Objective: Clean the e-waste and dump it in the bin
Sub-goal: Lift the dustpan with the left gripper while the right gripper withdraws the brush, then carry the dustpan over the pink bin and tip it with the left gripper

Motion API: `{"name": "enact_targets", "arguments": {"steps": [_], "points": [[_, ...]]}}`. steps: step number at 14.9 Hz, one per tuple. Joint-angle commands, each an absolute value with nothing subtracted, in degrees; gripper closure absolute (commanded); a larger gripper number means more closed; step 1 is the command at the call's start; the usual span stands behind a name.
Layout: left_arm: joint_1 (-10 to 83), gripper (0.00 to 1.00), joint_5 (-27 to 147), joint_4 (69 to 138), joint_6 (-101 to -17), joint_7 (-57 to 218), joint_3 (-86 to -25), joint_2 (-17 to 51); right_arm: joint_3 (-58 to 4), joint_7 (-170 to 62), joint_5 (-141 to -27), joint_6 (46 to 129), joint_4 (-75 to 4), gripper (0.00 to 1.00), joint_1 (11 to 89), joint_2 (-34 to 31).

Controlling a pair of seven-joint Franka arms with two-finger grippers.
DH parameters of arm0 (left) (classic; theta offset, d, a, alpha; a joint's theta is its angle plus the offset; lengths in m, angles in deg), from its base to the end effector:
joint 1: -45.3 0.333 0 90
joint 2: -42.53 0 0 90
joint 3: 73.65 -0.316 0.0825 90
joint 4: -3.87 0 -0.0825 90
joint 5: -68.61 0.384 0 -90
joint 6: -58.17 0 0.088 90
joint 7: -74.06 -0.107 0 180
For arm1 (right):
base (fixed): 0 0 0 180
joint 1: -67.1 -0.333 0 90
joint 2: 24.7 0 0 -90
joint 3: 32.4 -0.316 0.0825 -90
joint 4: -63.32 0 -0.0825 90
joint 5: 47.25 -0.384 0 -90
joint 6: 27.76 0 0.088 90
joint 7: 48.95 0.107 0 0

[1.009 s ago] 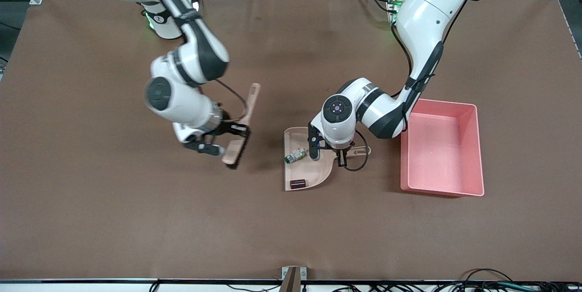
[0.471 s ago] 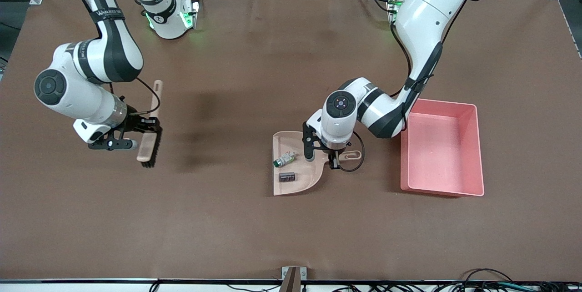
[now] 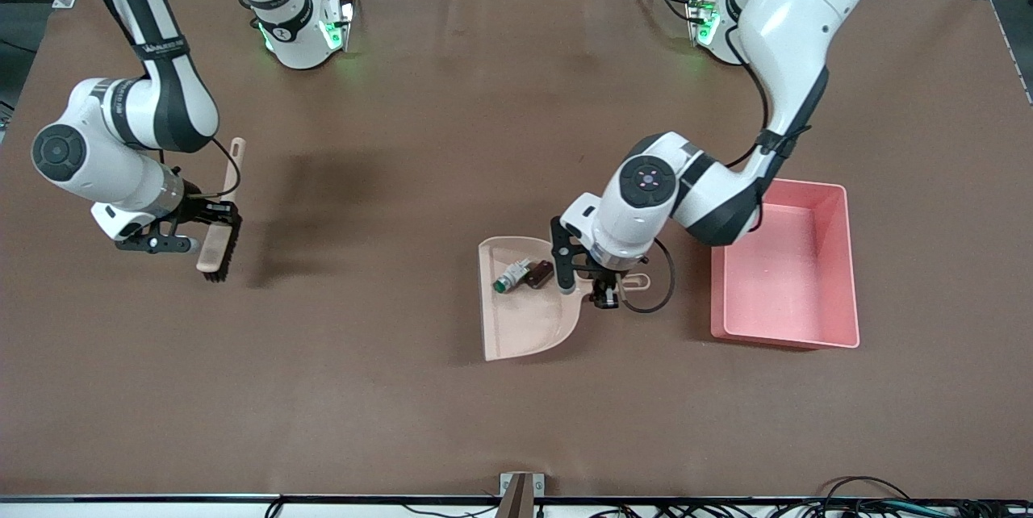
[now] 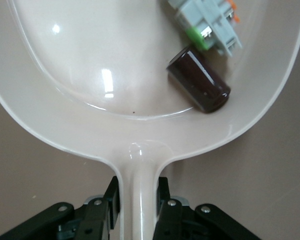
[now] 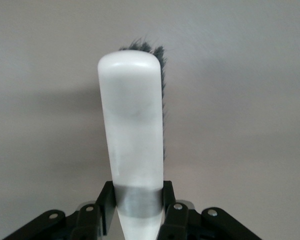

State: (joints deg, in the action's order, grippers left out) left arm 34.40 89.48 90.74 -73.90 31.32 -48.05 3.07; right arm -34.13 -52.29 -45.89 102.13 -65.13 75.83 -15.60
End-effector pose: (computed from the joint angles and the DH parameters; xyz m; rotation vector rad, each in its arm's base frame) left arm 0.6189 -0.3762 0.3023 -2.2781 2.1029 -0.2722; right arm 0.5205 -0.0645 0.2866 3.1334 -0.0744 -0.2105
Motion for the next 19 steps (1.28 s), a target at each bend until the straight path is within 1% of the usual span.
{"name": "enact_targets", "arguments": {"steps": [1, 6, 9, 10, 11, 12, 13, 14, 17, 19], "points": [[35.98, 1.00, 88.47, 91.32, -69.03, 30.81, -46.67, 6.22, -35.39, -56.93, -44.88, 102.94, -66.14, 1.00, 81.05, -13.98], [39.58, 1.00, 88.47, 90.80, -59.44, 30.29, -46.67, 10.79, -35.57, -57.12, -45.75, 103.11, -66.14, 1.00, 83.00, -8.45], [42.91, 1.00, 88.38, 90.97, -56.62, 27.93, -46.50, 13.25, -35.66, -57.04, -46.90, 103.02, -66.14, 1.00, 83.71, -7.57], [44.75, 1.00, 87.86, 90.97, -55.92, 26.18, -45.71, 13.69, -35.66, -57.04, -46.90, 102.94, -65.97, 0.97, 83.80, -7.39], [47.47, 1.00, 86.90, 90.88, -54.78, 24.68, -44.57, 13.96, -35.66, -56.86, -46.90, 102.94, -65.88, 0.81, 83.71, -7.30], [50.10, 1.00, 86.80, 90.97, -53.55, 23.27, -43.08, 14.48, -35.66, -56.95, -46.99, 102.94, -65.79, 0.57, 83.71, -7.21], [52.92, 1.00, 86.80, 90.97, -51.97, 21.87, -41.59, 15.10, -35.66, -56.95, -47.25, 103.02, -65.79, 0.37, 83.71, -7.04], [55.03, 1.00, 86.80, 90.97, -49.95, 20.20, -40.70, 15.89, -35.66, -57.03, -47.51, 103.11, -65.79, 0.30, 83.80, -6.95], [60.66, 1.00, 86.97, 91.23, -45.72, 13.35, -40.61, 18.52, -35.66, -57.04, -47.60, 103.11, -65.70, 0.10, 84.23, -6.86], [64.26, 1.00, 87.50, 92.37, -45.36, 8.52, -40.61, 19.93, -35.66, -57.12, -47.60, 103.11, -65.70, 0.00, 84.50, -6.86]]}}
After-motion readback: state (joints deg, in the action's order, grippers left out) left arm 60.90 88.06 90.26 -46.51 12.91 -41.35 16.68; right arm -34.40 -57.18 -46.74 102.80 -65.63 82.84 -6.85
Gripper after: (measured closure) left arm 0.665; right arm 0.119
